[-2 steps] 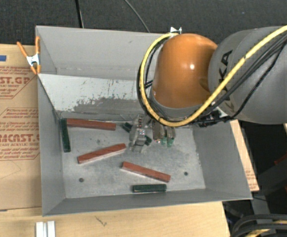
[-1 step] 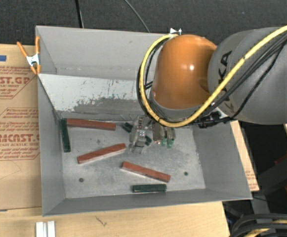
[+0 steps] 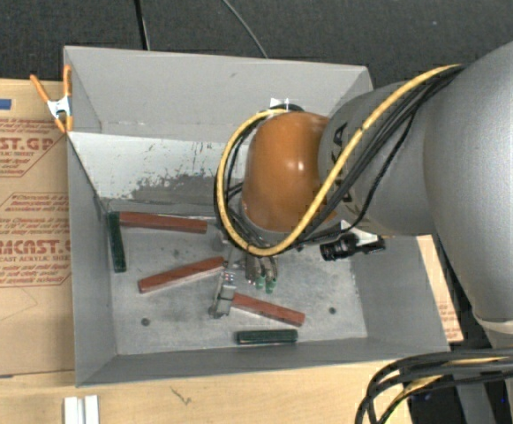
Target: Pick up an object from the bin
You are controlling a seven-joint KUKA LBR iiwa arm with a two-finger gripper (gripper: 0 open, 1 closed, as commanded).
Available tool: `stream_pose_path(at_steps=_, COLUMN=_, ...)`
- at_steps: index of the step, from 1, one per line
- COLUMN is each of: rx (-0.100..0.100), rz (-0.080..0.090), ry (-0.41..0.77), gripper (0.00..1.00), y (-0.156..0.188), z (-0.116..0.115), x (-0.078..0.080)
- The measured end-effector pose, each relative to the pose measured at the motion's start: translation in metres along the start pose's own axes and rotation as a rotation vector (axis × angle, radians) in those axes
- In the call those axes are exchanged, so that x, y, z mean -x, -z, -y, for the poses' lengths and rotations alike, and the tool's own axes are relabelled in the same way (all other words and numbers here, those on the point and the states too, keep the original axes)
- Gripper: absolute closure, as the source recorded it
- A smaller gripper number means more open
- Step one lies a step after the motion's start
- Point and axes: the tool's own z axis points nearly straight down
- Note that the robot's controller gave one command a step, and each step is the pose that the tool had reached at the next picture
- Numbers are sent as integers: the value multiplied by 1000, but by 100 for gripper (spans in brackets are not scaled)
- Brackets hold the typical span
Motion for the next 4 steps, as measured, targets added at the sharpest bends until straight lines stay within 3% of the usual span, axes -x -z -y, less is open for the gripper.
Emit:
stream_pose_path(at_steps=1, rx=0, rz=2, ry=0, gripper=0, y=1, z=0, x=1)
stream_pose_path(at_steps=2, rx=4, rz=10, ry=8, gripper=0, y=-53, z=-2, x=38)
stream_pose_path(at_steps=3, rx=2, rz=2, ry=212, gripper=100, y=-87, z=-26, x=48)
stream_pose_path(at_steps=4, rx=2, rz=2, ry=212, gripper=100, y=-87, z=-26, x=48)
